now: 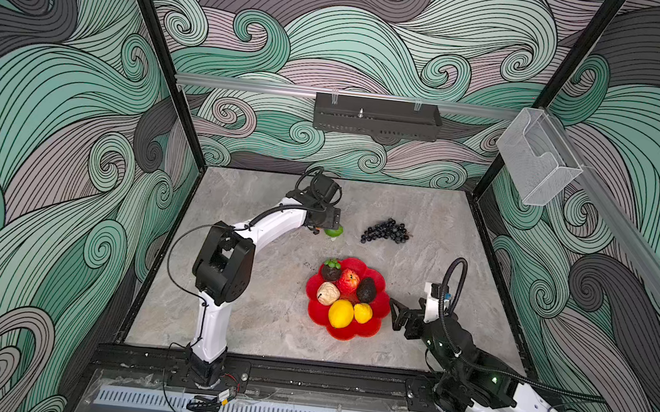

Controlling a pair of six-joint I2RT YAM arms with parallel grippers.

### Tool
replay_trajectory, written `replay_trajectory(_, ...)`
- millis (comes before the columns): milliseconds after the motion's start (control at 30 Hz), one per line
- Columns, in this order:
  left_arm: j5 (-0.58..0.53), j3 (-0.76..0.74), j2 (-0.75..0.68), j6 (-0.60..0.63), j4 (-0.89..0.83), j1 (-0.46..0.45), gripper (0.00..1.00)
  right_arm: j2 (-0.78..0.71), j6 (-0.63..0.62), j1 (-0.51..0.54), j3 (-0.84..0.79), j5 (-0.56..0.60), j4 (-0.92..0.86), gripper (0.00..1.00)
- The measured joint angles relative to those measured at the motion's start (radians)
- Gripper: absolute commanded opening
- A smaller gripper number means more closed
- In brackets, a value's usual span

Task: Place and organize the fake fruits in the fruit bowl
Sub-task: 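Withdraw the right gripper while the left gripper moves toward the green fruit, then lower the left gripper and grasp the green fruit beside the oranges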

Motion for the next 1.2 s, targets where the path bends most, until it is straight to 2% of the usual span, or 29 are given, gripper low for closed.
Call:
replay_trajectory(267,0.153,0.175,0.174,0.053,-0.03,0.005,0.92,-0.073,0.076,0.0,-0.044,-0.027,-0.053,0.96)
replay_trajectory(433,0.185,0.241,0.249,0.08,-0.035,0.006,0.92,-0.071,0.085,0.0,-0.044,-0.027,-0.054,0.97)
replay_trajectory(667,0.199,0.258,0.299,0.104,-0.035,0.007,0.93,-0.071,0.09,-0.003,-0.051,-0.027,-0.055,0.97)
replay_trajectory(1200,0.272,0.29,0.323,0.131,-0.057,0.007,0.73,-0.072,0.091,-0.004,-0.06,-0.027,-0.057,0.97)
